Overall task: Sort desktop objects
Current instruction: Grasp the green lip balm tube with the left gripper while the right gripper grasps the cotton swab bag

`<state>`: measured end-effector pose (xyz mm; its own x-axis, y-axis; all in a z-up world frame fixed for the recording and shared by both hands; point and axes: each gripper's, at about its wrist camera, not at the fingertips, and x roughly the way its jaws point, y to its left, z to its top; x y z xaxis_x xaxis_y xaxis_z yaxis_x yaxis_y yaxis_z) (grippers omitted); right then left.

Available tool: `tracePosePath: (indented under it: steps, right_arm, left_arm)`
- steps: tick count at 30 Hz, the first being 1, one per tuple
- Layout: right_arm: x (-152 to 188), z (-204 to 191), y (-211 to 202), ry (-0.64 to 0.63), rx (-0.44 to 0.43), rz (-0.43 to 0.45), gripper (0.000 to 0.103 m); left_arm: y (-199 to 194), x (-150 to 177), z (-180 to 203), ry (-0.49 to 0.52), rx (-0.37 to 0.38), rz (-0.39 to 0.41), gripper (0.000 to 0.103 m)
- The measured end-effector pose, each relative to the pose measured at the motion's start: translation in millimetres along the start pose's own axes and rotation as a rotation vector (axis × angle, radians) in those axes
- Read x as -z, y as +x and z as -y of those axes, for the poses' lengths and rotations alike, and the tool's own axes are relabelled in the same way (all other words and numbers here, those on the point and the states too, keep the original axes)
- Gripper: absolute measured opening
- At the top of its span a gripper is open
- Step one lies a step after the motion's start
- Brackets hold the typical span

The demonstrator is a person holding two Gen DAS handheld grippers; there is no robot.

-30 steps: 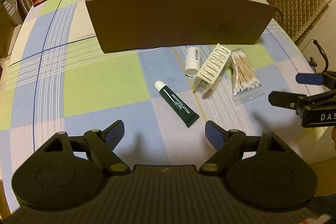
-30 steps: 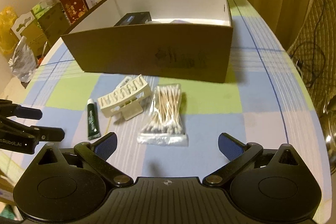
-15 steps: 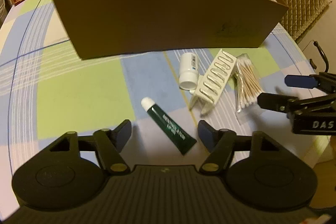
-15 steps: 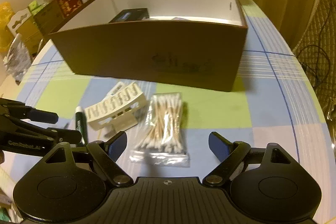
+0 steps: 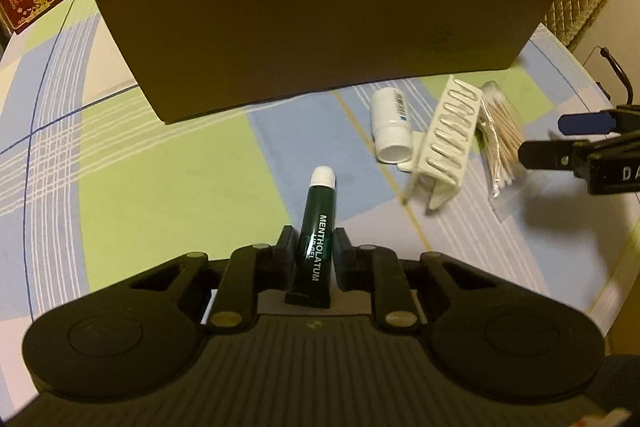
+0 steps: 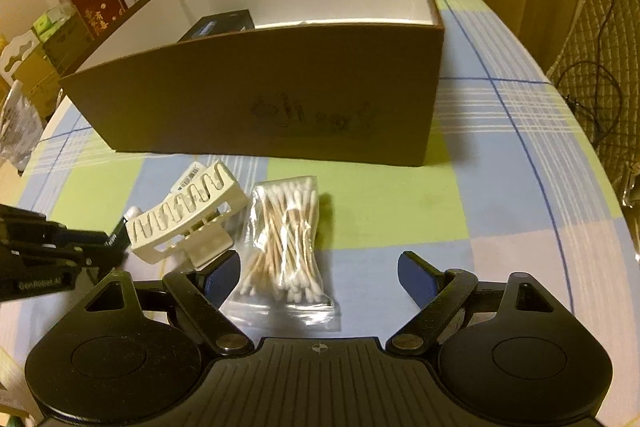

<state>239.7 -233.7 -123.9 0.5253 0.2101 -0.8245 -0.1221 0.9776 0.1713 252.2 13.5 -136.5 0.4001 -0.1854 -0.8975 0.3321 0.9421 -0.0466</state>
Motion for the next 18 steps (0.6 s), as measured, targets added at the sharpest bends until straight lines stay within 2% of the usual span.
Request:
tracePosePath:
  steps: [10,12,18]
  right_arm:
    - [-7.8,-8.7,21.1,-0.065,-0.005,-0.001,0.082]
    - [-9.2,-9.6,24.6,-0.078,-0.005,-0.001,0.078]
    - [-7.4,-15.1,32.6,-0.141,0.01,0.005,0.057]
  left_arm:
    - [9.9,-16.2,3.5,0.042,0.001,0.015,0.017]
    - [11.6,-19.3,4.0,0.046,-0.002,0.017,0.017]
    - [13.3,-22.6,4.3,0.049,-0.003,0.015,0.017]
